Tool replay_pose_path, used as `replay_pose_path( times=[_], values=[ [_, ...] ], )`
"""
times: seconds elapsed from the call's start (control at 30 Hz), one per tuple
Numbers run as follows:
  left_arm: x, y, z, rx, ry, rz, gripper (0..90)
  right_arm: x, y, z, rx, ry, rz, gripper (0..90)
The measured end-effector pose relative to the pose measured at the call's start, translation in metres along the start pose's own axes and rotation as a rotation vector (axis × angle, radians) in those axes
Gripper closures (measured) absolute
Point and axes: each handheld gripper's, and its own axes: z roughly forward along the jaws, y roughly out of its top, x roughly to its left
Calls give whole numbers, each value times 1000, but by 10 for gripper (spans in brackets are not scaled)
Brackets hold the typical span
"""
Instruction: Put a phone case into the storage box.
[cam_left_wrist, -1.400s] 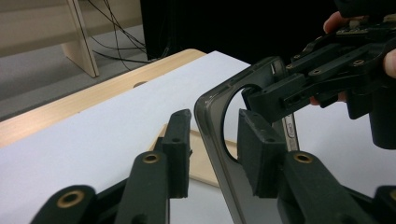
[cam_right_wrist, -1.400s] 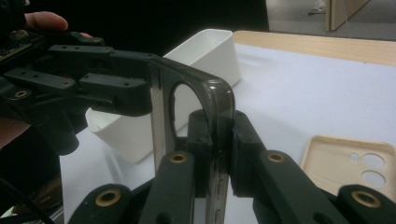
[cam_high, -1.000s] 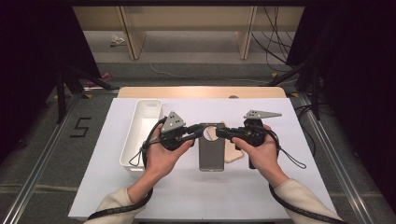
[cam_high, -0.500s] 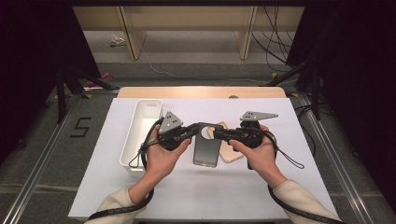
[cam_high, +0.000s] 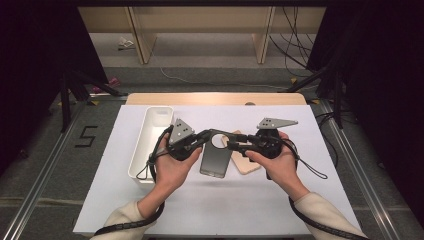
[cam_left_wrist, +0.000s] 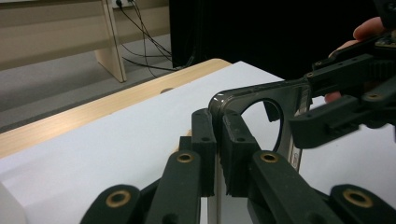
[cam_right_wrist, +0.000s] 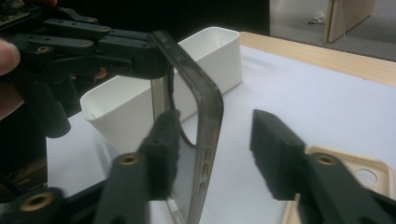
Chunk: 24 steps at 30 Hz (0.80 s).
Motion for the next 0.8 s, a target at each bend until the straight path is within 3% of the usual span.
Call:
replay_pose_path(
  times=[0.1, 0.37, 0.8],
  values=[
    [3, 1, -1, -3, 12, -1, 842, 1, 0, 2, -4, -2, -22, 329],
    [10, 3, -5, -17, 30, -2, 843, 3, -1, 2, -1, 18, -67, 186],
    [16, 8, -10, -43, 28, 4, 843, -5, -17, -12, 9, -23, -98, 160]
  ],
)
